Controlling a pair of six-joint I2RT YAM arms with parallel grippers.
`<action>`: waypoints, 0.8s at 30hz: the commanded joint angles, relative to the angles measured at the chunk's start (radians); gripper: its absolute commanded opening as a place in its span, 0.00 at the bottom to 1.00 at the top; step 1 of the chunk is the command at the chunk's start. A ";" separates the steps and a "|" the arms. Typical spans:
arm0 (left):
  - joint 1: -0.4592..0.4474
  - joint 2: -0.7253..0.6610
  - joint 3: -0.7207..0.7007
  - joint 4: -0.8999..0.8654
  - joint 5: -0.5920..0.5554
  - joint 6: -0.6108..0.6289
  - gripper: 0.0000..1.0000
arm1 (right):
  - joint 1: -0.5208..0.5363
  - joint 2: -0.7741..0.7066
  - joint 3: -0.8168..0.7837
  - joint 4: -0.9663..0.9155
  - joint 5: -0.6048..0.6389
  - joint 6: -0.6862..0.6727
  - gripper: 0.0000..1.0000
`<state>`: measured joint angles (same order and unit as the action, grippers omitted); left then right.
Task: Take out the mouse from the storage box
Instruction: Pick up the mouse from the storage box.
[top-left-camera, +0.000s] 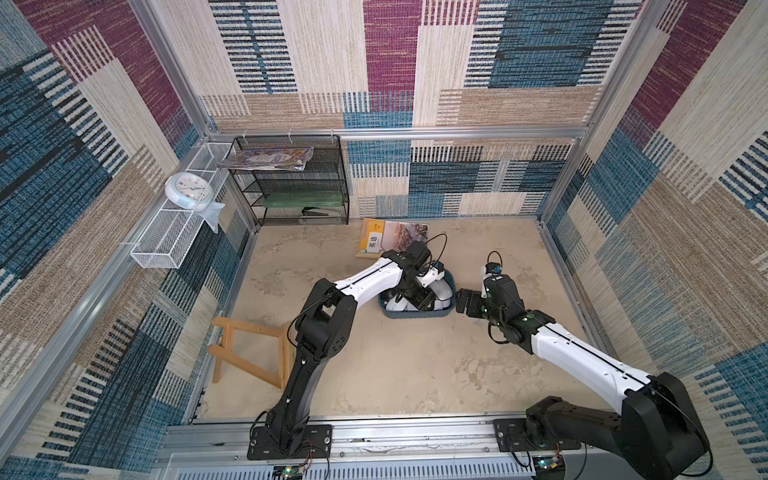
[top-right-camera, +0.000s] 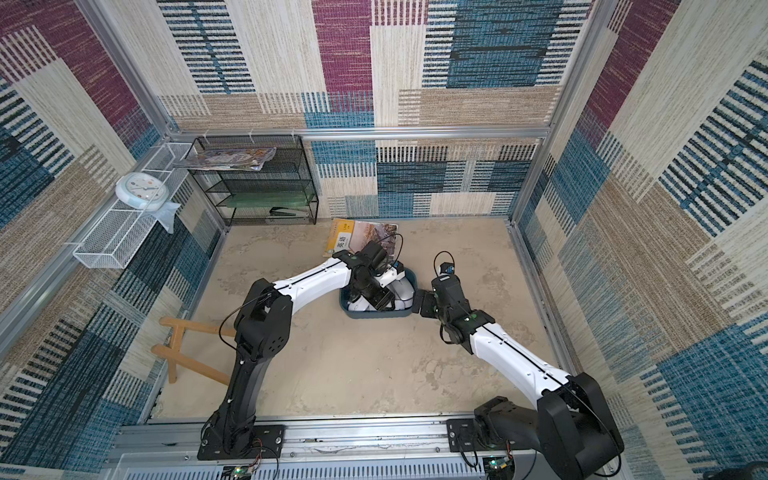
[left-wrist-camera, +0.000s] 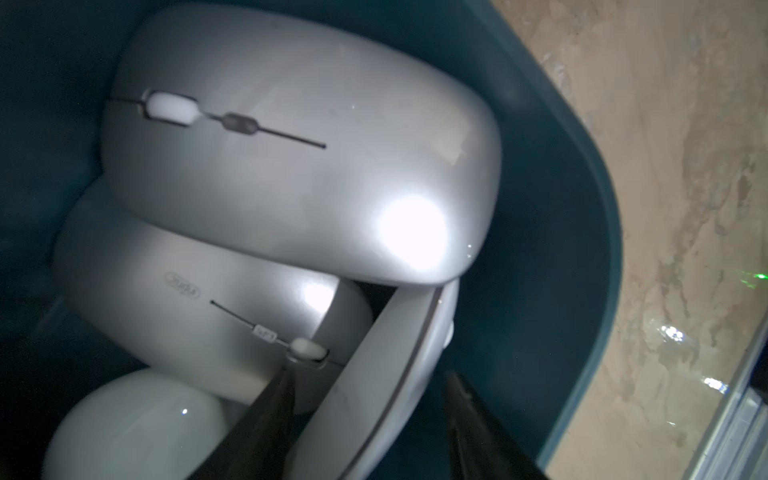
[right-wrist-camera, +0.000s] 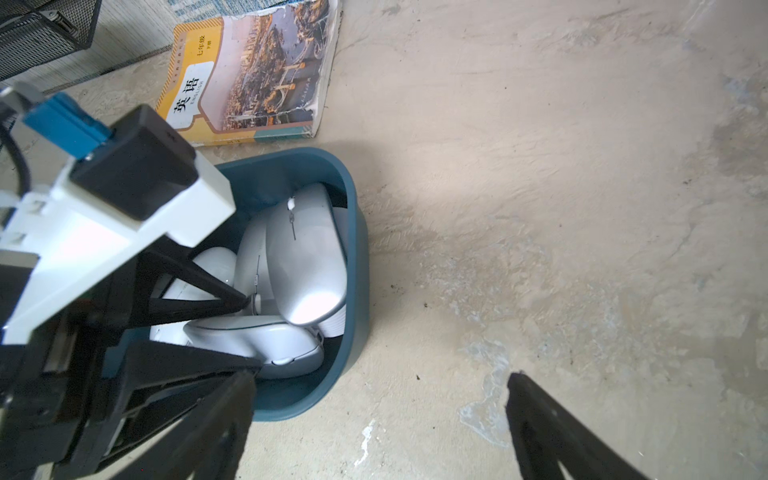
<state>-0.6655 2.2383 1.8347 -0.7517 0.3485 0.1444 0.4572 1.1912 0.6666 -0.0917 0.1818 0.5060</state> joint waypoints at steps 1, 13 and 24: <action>-0.002 0.016 0.016 -0.044 -0.018 0.019 0.56 | 0.002 -0.001 0.007 -0.011 0.004 0.005 0.98; -0.004 -0.001 0.012 -0.093 0.036 0.050 0.39 | 0.001 -0.007 0.004 -0.026 0.024 0.014 0.98; -0.006 0.051 0.039 -0.145 0.026 0.065 0.54 | 0.001 -0.009 0.002 -0.035 0.035 0.028 0.98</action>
<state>-0.6693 2.2650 1.8675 -0.8345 0.3771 0.1974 0.4572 1.1877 0.6659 -0.1200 0.2043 0.5274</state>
